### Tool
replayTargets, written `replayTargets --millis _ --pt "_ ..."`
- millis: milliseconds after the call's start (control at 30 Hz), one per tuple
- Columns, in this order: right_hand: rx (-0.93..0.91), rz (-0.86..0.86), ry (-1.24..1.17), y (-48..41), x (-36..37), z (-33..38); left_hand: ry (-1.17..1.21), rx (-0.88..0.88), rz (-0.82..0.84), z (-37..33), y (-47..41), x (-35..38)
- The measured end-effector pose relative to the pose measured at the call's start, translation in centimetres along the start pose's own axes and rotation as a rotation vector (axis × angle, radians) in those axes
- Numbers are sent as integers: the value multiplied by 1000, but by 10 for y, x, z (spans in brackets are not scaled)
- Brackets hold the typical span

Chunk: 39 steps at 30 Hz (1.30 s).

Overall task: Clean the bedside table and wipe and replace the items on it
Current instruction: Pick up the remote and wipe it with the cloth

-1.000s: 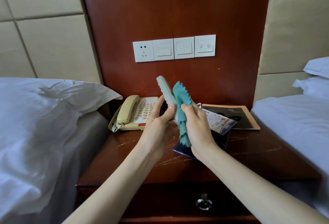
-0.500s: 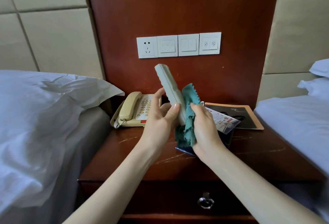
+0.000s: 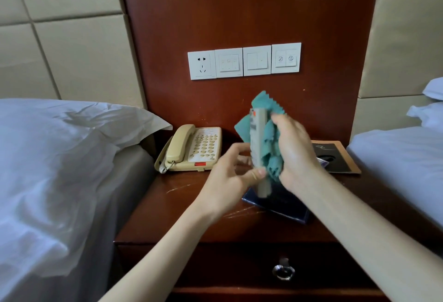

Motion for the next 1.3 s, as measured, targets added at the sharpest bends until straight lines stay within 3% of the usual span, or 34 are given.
replayTargets --millis 267,400,600,833,1000,1167,1300 --pt "-144 210 65 5 6 5 0 -7 5 9 3 10" --pt "-111 296 90 18 2 -11 65 -17 -65 11 2 6" --pt "-12 286 -21 27 -7 -23 41 -22 -85 15 7 -1" --pt "-193 382 230 28 7 -22 414 -102 -19 10 8 -10" --pt "-231 397 211 34 11 -27 676 -156 -2 5 5 -23" --pt "-199 388 221 39 9 -36 799 -195 -81 6 3 -41" --pt "-144 372 268 37 9 -41 760 -223 -195 3 5 -63"
Point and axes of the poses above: each hand's wrist, its own y-axis away from the middle knuckle, its own x-axis out of the palm, z = x × y, the point moved 3 cm from there along -y, towards the middle knuckle, and after that the axes turned 10 degrees about -x, right-handed, at the moved point
